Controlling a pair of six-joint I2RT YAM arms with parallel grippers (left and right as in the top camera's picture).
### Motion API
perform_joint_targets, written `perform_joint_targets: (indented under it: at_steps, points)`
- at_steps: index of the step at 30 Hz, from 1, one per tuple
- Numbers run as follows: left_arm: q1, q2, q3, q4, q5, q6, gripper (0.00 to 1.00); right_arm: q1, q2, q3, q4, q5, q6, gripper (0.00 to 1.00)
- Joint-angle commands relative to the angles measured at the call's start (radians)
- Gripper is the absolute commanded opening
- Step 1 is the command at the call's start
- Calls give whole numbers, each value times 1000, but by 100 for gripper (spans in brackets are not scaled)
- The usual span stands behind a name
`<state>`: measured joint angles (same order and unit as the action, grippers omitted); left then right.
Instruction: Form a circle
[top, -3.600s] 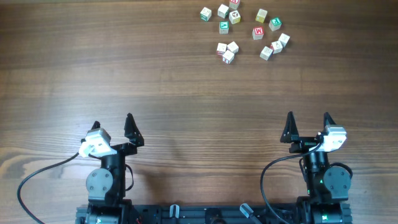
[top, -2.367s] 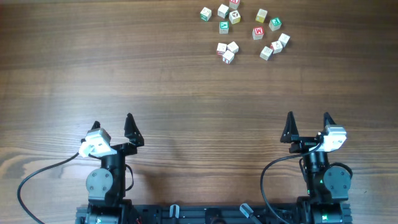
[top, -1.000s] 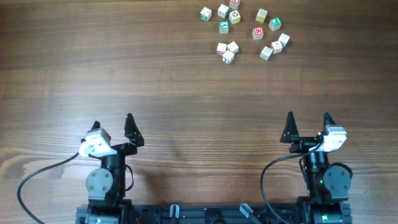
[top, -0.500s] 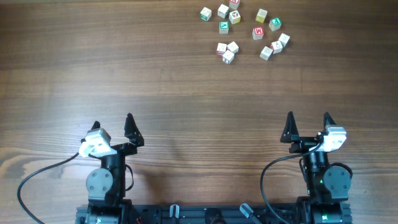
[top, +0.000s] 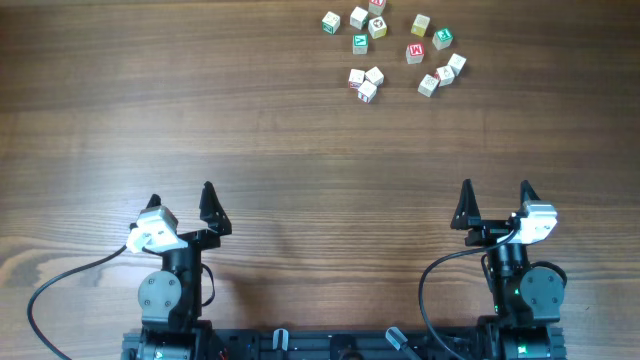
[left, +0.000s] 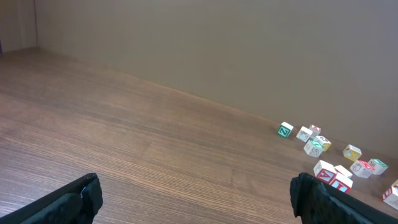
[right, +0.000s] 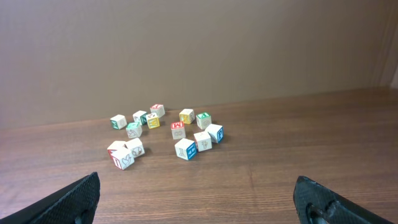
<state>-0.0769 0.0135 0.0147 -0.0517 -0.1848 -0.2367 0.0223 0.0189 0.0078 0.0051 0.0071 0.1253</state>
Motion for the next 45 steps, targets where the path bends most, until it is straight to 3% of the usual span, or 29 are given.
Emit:
perform_joint_targets:
  at_steps: [1, 12, 18, 30, 40, 45]
  points:
    - [-5, -7, -9, 5, 14, 20, 100, -4, -9, -2, 2, -13, -14, 100]
    - [-5, -7, 18, 34, 149, 21, 100, -4, -9, -2, 1, -13, -14, 100]
    - [-6, -7, 74, 32, 152, 21, 100, -4, -9, -2, 2, -13, -13, 100]
    - [-6, 15, 250, -135, 189, 21, 100, -4, -9, -2, 2, -13, -14, 100]
    - [-6, 202, 337, -148, 286, 21, 100, -4, -9, -2, 2, -13, -14, 100]
    - [-6, 374, 517, -195, 391, 21, 100, -4, -9, -2, 1, -13, -14, 100]
